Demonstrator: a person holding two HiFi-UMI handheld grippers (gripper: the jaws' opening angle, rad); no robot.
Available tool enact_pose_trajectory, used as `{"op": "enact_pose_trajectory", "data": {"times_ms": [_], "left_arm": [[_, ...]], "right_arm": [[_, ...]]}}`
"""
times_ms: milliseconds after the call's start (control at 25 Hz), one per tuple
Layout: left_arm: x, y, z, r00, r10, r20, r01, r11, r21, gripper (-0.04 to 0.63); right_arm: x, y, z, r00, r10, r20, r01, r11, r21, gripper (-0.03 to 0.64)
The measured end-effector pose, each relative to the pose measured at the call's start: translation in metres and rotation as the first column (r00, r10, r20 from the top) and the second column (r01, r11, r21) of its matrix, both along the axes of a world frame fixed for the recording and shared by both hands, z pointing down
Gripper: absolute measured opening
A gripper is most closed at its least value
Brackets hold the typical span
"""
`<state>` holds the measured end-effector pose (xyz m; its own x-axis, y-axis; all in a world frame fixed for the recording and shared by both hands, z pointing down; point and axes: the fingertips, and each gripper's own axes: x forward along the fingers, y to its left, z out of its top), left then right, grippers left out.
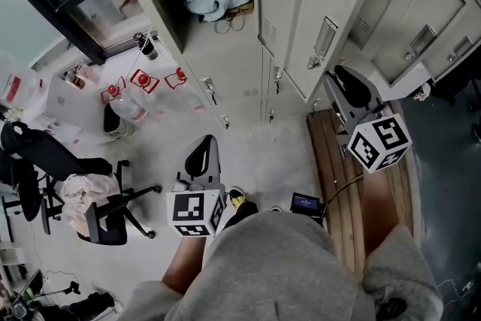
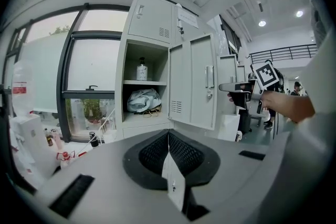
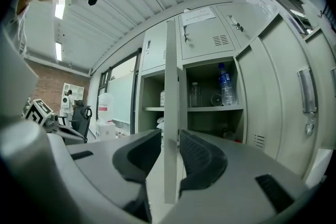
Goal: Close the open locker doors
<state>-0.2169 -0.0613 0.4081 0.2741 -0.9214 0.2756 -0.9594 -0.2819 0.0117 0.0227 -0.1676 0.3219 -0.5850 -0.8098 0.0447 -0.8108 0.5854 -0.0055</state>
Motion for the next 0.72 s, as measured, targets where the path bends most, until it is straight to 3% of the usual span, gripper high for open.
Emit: {"op": "enact_pose_trajectory", "data": {"times_ms": [280,720], "left_arm": [[-0.004,-0.015,0.002,1.000,0.025,-0.014,-0.025,1.000,-0.010,0.011],[-0.015,-0.020,0.002,1.000,0.007,-0.021,-0.007,1.000,-0.009,0.011]], "right_arm": [[-0.011,-0.009,-0.006,1.000,-0.004,-0.012,0.004,1.000,0.015,0.098],[-0.056,0.012,-0.008,0.988,-0.150,-0.025,0.150,0.989,0.011,0.100]]}}
